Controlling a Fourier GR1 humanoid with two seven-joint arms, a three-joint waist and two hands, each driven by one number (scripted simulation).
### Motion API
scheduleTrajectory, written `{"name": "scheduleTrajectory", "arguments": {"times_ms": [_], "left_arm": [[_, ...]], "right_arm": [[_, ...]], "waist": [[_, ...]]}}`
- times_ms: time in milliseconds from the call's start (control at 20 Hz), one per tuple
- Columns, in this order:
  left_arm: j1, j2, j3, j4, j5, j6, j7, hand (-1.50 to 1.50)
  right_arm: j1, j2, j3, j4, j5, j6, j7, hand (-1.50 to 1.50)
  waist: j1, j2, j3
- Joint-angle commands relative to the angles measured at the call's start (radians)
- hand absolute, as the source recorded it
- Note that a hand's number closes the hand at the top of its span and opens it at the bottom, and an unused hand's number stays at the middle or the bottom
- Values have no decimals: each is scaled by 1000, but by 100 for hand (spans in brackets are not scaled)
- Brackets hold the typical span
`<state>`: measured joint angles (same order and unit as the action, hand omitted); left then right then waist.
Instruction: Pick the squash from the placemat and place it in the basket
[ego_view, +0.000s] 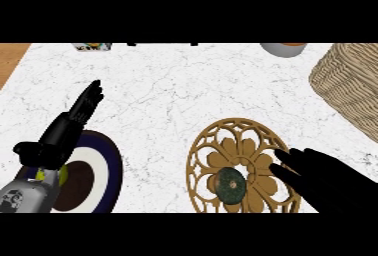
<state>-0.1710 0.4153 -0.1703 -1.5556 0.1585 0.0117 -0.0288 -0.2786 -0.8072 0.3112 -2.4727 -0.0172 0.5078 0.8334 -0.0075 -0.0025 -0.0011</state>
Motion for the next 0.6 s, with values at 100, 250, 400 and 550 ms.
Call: {"name": "scheduleTrajectory", "arguments": {"times_ms": [100, 250, 400, 550], "left_arm": [[46, -23, 36, -79, -1, -42, 15, 0], [-12, -25, 72, -13, -9, -64, 35, 0], [-9, -42, 61, -11, -46, -60, 35, 0], [-9, -68, 60, -13, -57, -65, 38, 0]], "right_arm": [[52, 68, -75, -34, -7, 75, 21, -150], [72, 177, 6, 19, 131, 47, -35, -150], [107, 247, 46, 93, 252, 39, -147, -150], [142, 281, 34, 183, 355, 14, -287, -150]], "waist": [[9, 1, 1], [9, 2, 1], [9, 3, 2], [8, 3, 2]]}}
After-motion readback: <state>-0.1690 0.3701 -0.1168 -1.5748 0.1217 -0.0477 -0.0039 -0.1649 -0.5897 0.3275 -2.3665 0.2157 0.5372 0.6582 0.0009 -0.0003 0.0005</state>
